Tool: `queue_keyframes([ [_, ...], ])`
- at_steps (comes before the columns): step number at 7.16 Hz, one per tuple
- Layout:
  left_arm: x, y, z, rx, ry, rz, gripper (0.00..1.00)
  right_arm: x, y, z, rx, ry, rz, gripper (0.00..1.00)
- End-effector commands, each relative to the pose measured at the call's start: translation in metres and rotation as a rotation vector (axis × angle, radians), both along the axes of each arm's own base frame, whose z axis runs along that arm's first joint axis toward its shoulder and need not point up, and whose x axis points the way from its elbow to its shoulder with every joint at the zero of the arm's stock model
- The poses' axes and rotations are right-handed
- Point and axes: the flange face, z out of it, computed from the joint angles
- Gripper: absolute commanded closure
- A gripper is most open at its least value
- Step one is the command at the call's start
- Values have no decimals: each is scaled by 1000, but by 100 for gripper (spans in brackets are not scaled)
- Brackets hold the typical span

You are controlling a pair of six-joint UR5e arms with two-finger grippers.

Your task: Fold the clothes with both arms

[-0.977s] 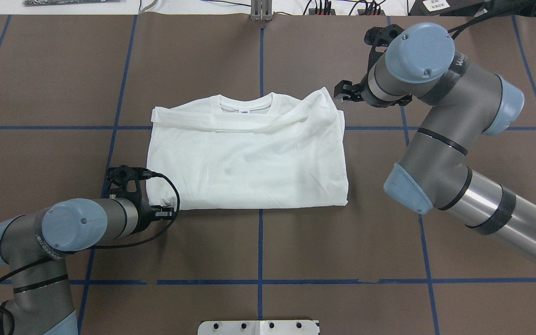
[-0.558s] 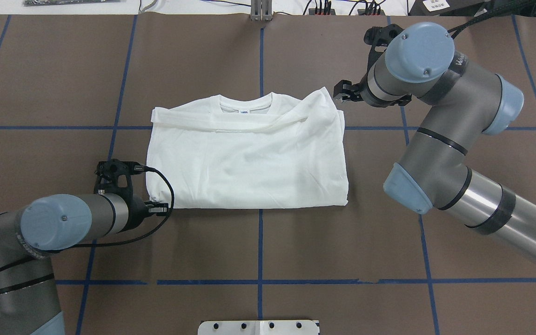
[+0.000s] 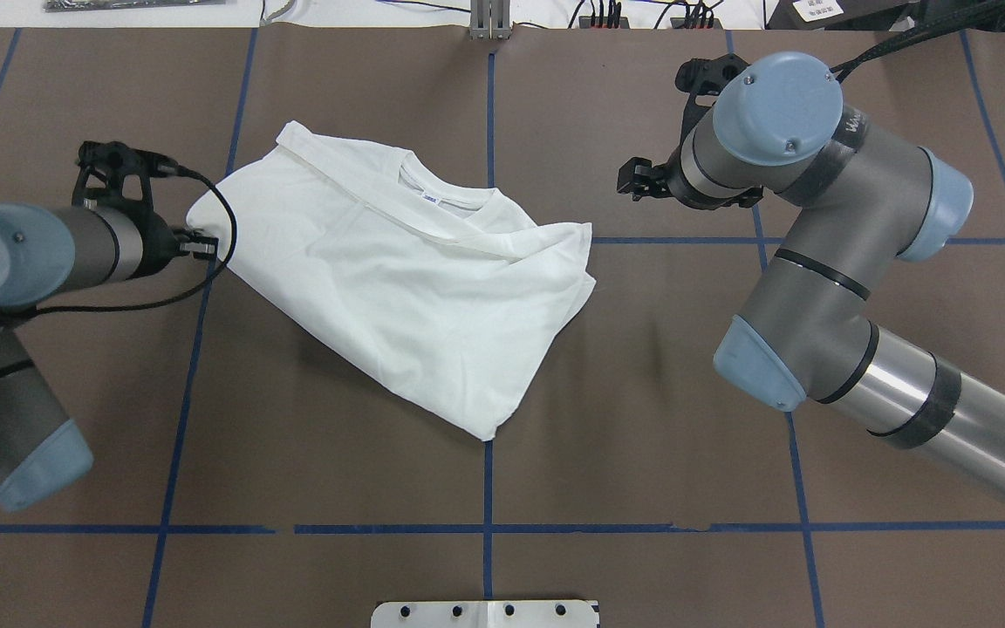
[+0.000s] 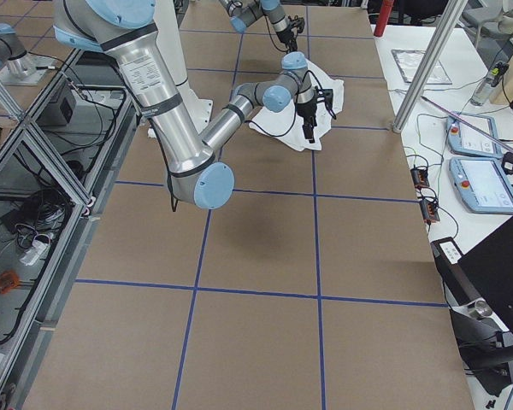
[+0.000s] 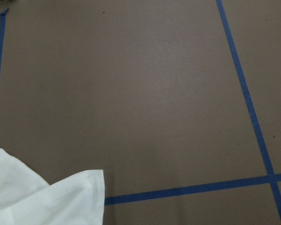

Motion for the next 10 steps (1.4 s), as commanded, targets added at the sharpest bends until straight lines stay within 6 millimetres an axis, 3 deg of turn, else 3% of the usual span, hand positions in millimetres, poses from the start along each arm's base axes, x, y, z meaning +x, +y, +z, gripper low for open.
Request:
queue_keyframes([
  [1, 17, -126, 4, -9, -99, -67, 100, -7, 14, -10, -3, -27, 1, 0],
  [2, 31, -171, 0, -3, -103, -85, 100, -11, 17, -14, -9, -39, 5, 0],
  [3, 43, -210, 16, 10, -102, -98, 100, -14, 24, -20, -10, -54, 5, 0],
  [4, 54, -247, -8, 24, -102, -103, 100, -21, 32, -26, -21, -70, 14, 0],
  [5, 51, -252, -20, 28, -78, -91, 100, -34, 41, -31, -39, -87, 37, 0],
  [6, 44, -249, -34, 58, -39, -12, 1, -48, 51, -45, -61, -116, 64, 0],
  [8, -6, -194, -28, 80, 71, 96, 0, -104, 79, -64, -158, -165, 189, 1],
  [9, -26, -166, -20, 97, 87, 98, 0, -143, 82, -83, -243, -198, 255, 3],
  [10, -35, -153, -23, 106, 102, 91, 0, -184, 79, -97, -306, -194, 295, 3],
])
